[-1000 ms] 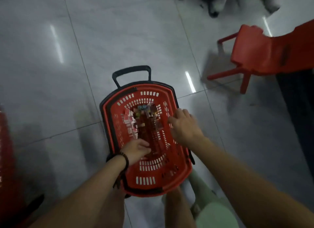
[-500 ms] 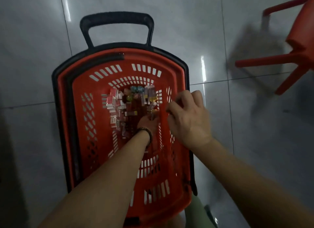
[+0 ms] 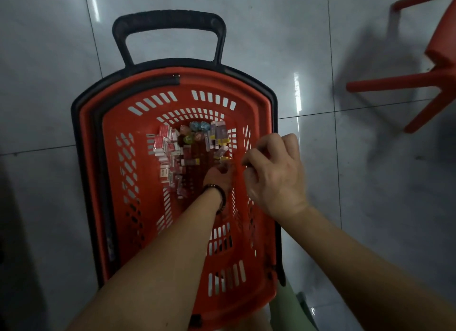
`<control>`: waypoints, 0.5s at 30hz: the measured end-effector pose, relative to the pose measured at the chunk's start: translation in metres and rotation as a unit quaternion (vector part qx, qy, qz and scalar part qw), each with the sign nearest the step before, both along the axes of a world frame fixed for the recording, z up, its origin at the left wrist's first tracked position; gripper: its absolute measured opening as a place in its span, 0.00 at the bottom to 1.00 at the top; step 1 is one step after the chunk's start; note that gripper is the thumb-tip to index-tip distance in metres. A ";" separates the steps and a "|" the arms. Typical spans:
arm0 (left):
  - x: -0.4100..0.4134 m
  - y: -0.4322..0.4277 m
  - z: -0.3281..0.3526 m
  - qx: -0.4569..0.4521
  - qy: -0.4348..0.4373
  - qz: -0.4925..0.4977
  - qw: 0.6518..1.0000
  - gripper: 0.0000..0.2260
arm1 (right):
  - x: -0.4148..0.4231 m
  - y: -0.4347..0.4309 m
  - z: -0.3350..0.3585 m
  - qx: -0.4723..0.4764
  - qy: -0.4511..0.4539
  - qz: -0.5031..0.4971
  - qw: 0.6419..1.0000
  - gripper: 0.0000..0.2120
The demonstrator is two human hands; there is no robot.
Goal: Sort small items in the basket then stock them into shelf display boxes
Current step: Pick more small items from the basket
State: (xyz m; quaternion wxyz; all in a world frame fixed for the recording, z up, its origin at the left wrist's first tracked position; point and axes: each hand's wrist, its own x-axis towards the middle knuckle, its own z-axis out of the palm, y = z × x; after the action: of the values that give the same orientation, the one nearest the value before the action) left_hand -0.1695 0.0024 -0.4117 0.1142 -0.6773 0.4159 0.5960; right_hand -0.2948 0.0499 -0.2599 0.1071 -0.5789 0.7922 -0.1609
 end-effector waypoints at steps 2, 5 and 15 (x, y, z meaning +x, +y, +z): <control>0.000 0.000 0.000 0.007 0.007 0.002 1.000 0.18 | 0.000 0.000 0.001 0.004 0.003 0.002 1.000 0.13; -0.003 -0.002 0.002 0.013 0.007 -0.015 1.000 0.20 | 0.001 -0.001 0.001 0.010 0.008 0.002 1.000 0.13; 0.016 -0.008 0.051 0.026 0.024 0.018 0.999 0.17 | 0.003 -0.005 0.014 0.052 0.037 0.019 0.998 0.09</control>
State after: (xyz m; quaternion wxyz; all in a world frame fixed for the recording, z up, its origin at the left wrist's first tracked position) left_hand -0.1532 -0.0055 -0.3602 0.1111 -0.6670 0.3903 0.6248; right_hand -0.2922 0.0452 -0.2460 0.1107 -0.5932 0.7917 -0.0956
